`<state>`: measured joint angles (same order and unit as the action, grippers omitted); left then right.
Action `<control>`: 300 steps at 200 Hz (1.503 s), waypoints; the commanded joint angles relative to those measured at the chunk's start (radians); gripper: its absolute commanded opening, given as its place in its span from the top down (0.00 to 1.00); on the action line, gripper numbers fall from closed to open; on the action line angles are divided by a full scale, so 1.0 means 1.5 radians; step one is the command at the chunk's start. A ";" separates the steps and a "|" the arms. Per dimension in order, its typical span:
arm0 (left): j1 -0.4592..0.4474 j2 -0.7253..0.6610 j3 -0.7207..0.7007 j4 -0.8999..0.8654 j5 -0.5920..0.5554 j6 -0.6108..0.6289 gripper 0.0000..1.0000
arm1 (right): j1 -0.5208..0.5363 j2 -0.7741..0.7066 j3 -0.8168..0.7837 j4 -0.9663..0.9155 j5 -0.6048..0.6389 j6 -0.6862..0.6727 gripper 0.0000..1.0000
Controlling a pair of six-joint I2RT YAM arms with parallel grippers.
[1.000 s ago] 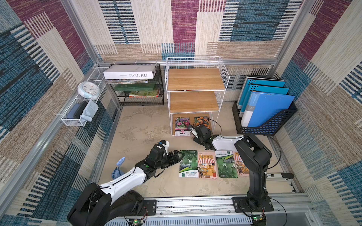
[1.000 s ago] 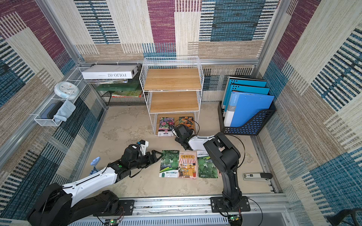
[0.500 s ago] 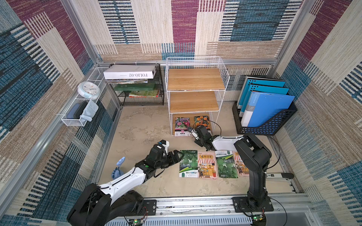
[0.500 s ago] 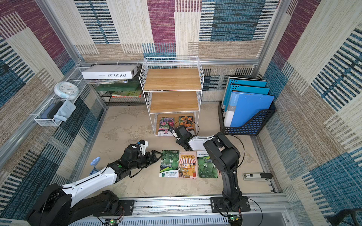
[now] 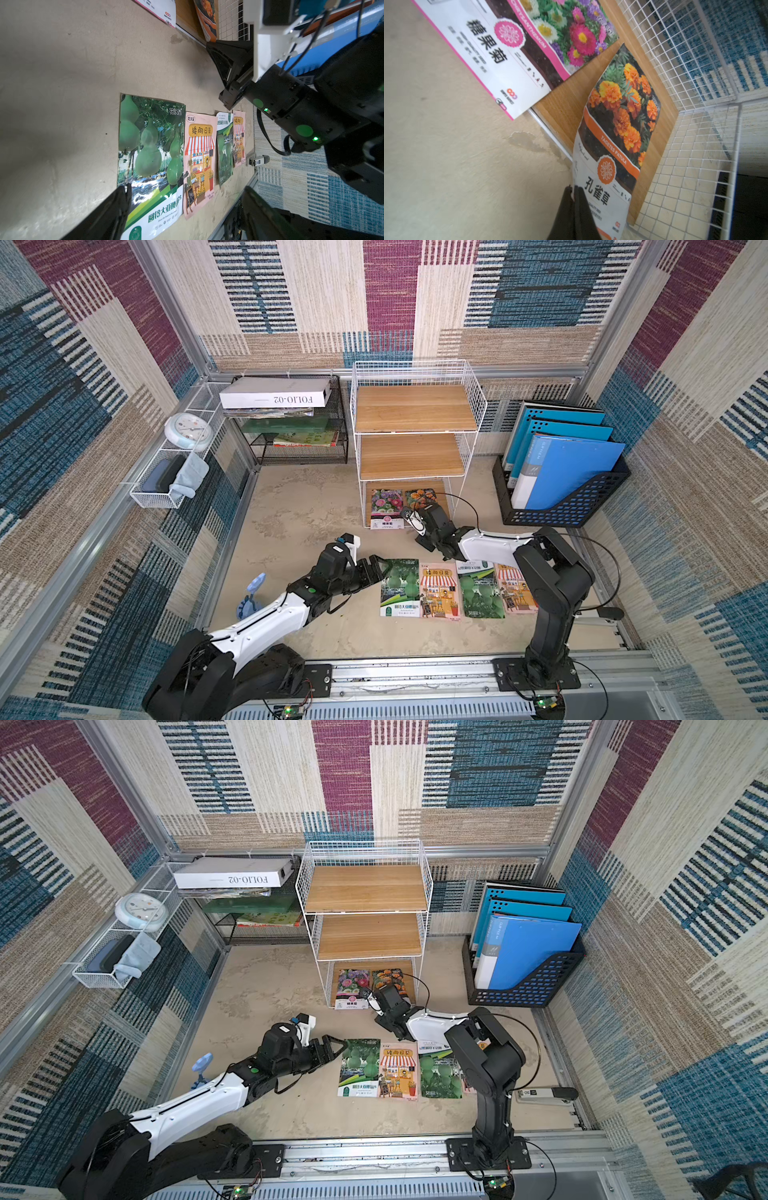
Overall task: Take the seed bag off the shelf
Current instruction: Pick up the seed packet from the shelf.
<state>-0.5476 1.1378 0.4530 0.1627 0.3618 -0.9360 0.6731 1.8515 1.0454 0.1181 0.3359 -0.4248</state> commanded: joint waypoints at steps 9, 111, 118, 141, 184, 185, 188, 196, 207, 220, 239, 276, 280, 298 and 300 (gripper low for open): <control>0.002 0.042 0.036 0.001 0.000 0.009 0.12 | 0.000 -0.046 -0.021 -0.004 -0.036 0.029 1.00; 0.003 0.315 0.220 0.177 0.047 -0.081 0.08 | 0.003 -0.157 -0.092 0.010 -0.074 0.055 1.00; 0.003 0.327 0.235 0.185 0.047 -0.087 0.08 | 0.004 -0.156 -0.094 0.012 -0.074 0.056 1.00; 0.001 0.363 0.290 0.171 0.035 -0.092 0.06 | 0.005 -0.154 -0.101 0.022 -0.076 0.058 1.00; -0.001 0.453 0.377 0.130 0.037 -0.091 0.05 | 0.006 -0.151 -0.106 0.032 -0.082 0.055 1.00; -0.001 0.455 0.379 0.129 0.037 -0.091 0.05 | 0.006 -0.151 -0.107 0.032 -0.082 0.055 1.00; -0.001 0.461 0.384 0.127 0.040 -0.091 0.05 | 0.005 -0.151 -0.107 0.032 -0.083 0.055 1.00; -0.002 0.481 0.399 0.120 0.045 -0.093 0.04 | 0.006 -0.151 -0.107 0.033 -0.084 0.052 1.00; -0.003 0.505 0.414 0.121 0.053 -0.099 0.04 | 0.005 -0.151 -0.106 0.034 -0.086 0.051 1.00; -0.004 0.526 0.427 0.130 0.058 -0.108 0.03 | 0.005 -0.151 -0.105 0.034 -0.090 0.051 1.00; -0.005 0.544 0.440 0.137 0.056 -0.115 0.03 | 0.005 -0.151 -0.106 0.036 -0.093 0.050 1.00; -0.005 0.543 0.451 0.123 0.041 -0.110 0.04 | 0.006 -0.161 -0.112 0.040 -0.099 0.052 1.00; -0.005 0.542 0.449 0.124 0.040 -0.111 0.04 | 0.005 -0.163 -0.113 0.039 -0.098 0.053 1.00; -0.005 0.535 0.441 0.130 0.034 -0.113 0.04 | 0.006 -0.171 -0.118 0.040 -0.100 0.056 1.00; -0.005 0.535 0.440 0.130 0.034 -0.113 0.04 | 0.006 -0.171 -0.118 0.041 -0.101 0.058 1.00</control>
<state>-0.5549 1.9518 1.1213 0.3435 0.4362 -1.1076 0.6796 1.6096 0.8749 0.1532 0.2058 -0.3367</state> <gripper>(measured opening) 0.958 0.061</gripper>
